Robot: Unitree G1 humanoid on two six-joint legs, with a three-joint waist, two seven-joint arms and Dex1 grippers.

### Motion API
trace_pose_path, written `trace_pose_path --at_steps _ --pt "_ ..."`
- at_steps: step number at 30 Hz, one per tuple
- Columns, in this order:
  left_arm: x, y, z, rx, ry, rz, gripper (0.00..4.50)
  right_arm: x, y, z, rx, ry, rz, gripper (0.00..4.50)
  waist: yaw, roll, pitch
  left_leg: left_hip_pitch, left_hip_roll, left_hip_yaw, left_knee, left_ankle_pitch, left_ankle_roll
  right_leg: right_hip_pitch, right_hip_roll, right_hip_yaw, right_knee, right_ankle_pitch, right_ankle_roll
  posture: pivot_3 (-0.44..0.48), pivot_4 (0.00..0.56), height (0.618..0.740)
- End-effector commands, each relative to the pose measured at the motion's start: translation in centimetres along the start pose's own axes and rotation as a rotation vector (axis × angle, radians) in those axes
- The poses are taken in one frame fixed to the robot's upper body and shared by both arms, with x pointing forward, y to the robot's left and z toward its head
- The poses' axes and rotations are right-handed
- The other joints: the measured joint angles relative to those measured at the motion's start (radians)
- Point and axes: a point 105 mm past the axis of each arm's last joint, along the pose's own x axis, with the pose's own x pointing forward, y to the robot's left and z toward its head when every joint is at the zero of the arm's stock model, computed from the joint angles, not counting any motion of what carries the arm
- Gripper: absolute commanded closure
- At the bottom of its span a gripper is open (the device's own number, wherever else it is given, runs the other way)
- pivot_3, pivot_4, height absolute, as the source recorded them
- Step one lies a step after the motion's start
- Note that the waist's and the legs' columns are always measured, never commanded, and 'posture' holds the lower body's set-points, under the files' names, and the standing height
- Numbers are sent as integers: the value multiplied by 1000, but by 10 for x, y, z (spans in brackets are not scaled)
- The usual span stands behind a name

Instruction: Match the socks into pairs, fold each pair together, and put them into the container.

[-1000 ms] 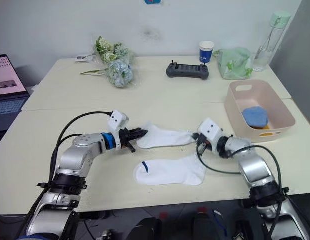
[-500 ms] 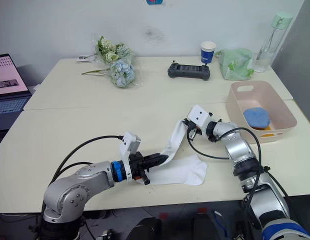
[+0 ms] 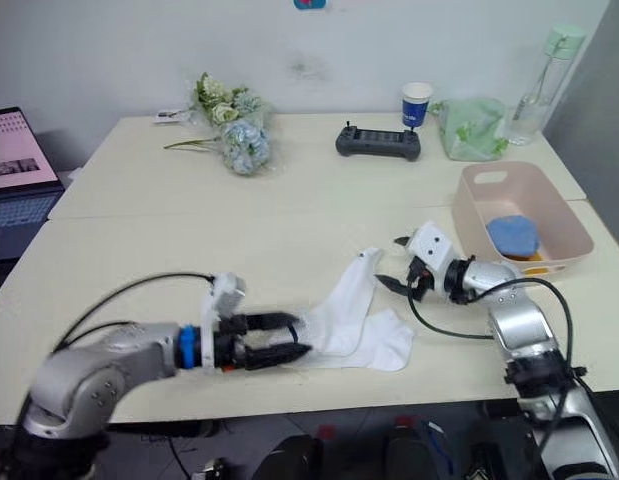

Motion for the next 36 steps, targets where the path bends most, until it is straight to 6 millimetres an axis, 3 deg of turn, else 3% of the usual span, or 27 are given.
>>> trace_pose_path --at_steps 1,4,8,10,13,17,20,30,32,36 --pt "-8 21 35 85 -99 37 284 -3 23 19 15 -42 107 285 4 0 0 0 0 0 0 0 0 0 0 0 -1 0 0 0 150 740" --pt "9 56 52 225 -93 140 284 5 48 19 24 -21 216 285 7 0 0 0 -1 0 1 0 0 1 -1 0 -2 0 0 0 150 740" --pt "61 90 73 338 -98 212 284 22 79 12 -49 31 374 285 10 -1 0 -2 -2 -1 4 0 0 2 0 -3 -2 1 0 0 150 740" --pt "77 95 73 376 -73 201 284 25 86 9 -63 46 415 285 6 -1 0 -5 -2 -1 10 0 0 1 -1 -3 -2 1 0 0 150 740" --pt "113 87 68 405 -33 107 284 32 94 4 -89 69 458 285 -1 -1 0 -8 -3 0 11 0 0 -3 -1 -2 -2 2 2 0 150 740" --pt "136 86 48 447 68 59 284 39 96 -2 -132 89 453 285 -8 -2 1 -8 -2 -1 11 0 0 -3 -1 -3 -1 2 2 0 150 740" --pt "144 89 34 478 140 59 855 41 96 -2 -122 82 445 884 -10 -2 1 -8 -2 -1 11 0 0 -3 -1 -2 0 1 2 0 150 740" --pt "141 95 39 451 100 88 4032 34 90 4 -98 51 418 4404 -13 -2 1 -8 -3 -2 11 0 0 -3 -1 -3 0 1 2 0 150 740" --pt "136 99 42 433 79 111 4462 32 87 8 -94 36 404 4500 -14 -2 1 -8 -3 -2 11 0 0 -3 -1 -3 0 1 2 0 150 740" --pt "121 105 49 393 13 174 4462 27 77 17 -93 5 365 4500 -15 -2 1 -8 -2 -2 11 0 0 -3 -1 -3 1 1 2 0 150 740"
